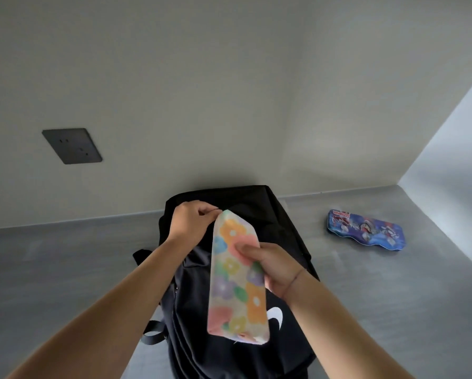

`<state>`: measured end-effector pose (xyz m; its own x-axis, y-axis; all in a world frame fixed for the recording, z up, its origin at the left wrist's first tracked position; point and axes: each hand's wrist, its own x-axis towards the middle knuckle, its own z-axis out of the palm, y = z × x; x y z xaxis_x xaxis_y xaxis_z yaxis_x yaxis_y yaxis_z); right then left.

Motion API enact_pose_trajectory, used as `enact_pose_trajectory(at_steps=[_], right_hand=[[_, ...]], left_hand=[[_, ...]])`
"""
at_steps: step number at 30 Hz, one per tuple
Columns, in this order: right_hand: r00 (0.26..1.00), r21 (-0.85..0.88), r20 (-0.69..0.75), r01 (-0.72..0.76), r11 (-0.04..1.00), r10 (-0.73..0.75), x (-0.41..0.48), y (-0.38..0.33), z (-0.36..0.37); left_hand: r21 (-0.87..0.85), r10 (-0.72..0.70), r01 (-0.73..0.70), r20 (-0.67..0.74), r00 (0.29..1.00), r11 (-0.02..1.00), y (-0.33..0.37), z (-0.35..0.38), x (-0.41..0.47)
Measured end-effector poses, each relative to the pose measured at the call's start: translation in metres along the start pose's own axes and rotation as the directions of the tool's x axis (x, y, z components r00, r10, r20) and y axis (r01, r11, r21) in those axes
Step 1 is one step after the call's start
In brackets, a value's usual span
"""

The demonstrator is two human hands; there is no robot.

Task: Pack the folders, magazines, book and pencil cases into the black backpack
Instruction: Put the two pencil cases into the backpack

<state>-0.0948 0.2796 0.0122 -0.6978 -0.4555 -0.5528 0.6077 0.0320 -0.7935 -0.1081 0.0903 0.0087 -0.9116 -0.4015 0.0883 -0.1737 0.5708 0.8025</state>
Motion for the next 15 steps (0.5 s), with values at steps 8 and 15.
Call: enact_pose_trajectory(at_steps=[8,15], right_hand=[[0.788,-0.041,-0.610,0.079,0.996,-0.087,0.035,0.015,0.001],[0.944,0.174,-0.310,-0.061,0.983,0.113,0.000,0.054,0.019]], left_hand=[[0.070,0.138,-0.143,0.065,0.988,0.987,-0.008,0.008,-0.009],[0.274,0.173,-0.199,0.116,0.978,0.941,-0.047,0.001,-0.021]])
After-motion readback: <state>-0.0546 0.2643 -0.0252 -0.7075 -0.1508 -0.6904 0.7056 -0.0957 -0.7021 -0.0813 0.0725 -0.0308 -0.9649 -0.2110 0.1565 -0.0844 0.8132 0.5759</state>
